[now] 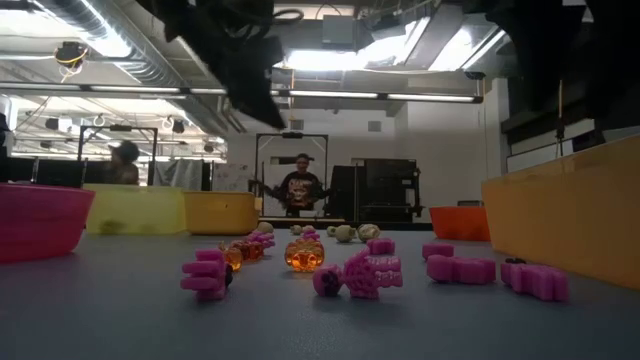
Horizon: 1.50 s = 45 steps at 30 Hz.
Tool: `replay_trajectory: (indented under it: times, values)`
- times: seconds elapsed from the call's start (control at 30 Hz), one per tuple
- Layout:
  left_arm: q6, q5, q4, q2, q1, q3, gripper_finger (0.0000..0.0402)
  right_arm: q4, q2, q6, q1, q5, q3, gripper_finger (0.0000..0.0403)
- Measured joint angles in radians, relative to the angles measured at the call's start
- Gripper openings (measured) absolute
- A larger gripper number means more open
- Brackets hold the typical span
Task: Sort Halloween decoration
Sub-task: Put the small white skull toy into the yellow bin
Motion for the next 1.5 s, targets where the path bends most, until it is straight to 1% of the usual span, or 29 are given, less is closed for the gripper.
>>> replay_trajectory:
  times: [0.13,0.23,0.4,0.5,0.67,0.8,1.03,1.23,1.5]
  values:
    - [-0.001,0.054,0.140,0.032,0.000,0.001,0.0142,0.000,-0.028,-0.041,-0.002,0.056,0.000,0.0194]
    - [-0.002,0.101,0.200,0.073,0.000,0.001,0.0142,0.000,-0.064,-0.040,-0.003,0.105,0.000,0.0189]
    - [-0.002,0.121,0.292,0.158,0.000,0.001,0.0142,0.000,-0.137,-0.047,-0.004,0.210,0.000,0.0186]
    - [-0.002,0.122,0.328,0.209,0.004,0.004,0.0142,0.001,-0.179,-0.085,-0.015,0.263,0.001,0.0186]
    - [-0.002,0.121,0.299,0.300,0.025,0.062,0.0142,0.000,-0.250,-0.155,-0.072,0.314,0.001,0.0186]
    - [-0.003,0.121,0.267,0.369,0.045,0.117,0.0142,0.000,-0.302,-0.196,-0.131,0.322,0.001,0.0186]
    - [-0.004,0.120,0.126,0.459,0.079,0.185,0.0142,0.000,-0.384,-0.255,-0.220,0.322,0.001,0.0186]
    - [-0.009,0.122,0.086,0.511,0.099,0.187,0.0142,0.003,-0.443,-0.297,-0.297,0.320,0.001,0.0186]
    - [-0.010,0.126,0.090,0.570,0.094,0.187,0.0142,0.006,-0.473,-0.357,-0.397,0.271,0.001,0.0186]
